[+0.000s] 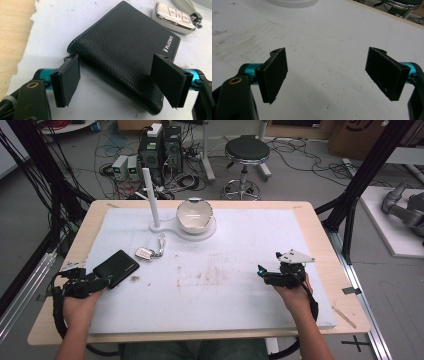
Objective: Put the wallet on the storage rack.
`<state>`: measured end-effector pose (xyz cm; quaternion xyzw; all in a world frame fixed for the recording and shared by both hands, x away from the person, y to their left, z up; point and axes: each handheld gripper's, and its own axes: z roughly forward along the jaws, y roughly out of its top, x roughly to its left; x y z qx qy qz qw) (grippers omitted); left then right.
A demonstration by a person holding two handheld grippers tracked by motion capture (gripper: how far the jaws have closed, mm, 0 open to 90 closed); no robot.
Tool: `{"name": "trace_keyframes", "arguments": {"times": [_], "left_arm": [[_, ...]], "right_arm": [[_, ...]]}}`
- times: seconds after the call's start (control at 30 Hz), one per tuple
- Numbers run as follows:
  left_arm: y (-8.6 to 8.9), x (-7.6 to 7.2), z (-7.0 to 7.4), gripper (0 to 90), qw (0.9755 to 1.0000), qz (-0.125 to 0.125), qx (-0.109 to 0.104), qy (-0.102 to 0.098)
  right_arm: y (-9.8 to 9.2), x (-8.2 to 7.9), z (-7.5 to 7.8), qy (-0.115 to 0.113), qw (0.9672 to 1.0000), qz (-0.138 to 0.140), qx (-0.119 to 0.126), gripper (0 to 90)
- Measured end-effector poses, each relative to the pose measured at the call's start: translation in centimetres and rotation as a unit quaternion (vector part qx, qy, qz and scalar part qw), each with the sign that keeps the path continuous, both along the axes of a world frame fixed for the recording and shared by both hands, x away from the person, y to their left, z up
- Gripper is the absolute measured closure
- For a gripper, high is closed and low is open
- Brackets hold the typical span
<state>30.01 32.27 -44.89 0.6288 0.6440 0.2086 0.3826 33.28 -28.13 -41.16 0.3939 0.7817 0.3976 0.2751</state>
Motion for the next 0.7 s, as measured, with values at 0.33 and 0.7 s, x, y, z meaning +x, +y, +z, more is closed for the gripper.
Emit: {"name": "trace_keyframes", "arguments": {"times": [0.33,0.7], "left_arm": [[-0.9,0.29,0.2,37.4,0.9996,0.009,0.026,0.008],[-0.64,-0.22,0.25,78.8,0.9996,-0.019,-0.001,-0.022]], "right_arm": [[0.11,-0.11,-0.15,0.001,1.0,0.001,-0.006,18.4],[0.27,-0.36,-0.05,0.0,1.0,0.003,-0.009,18.4]]}}
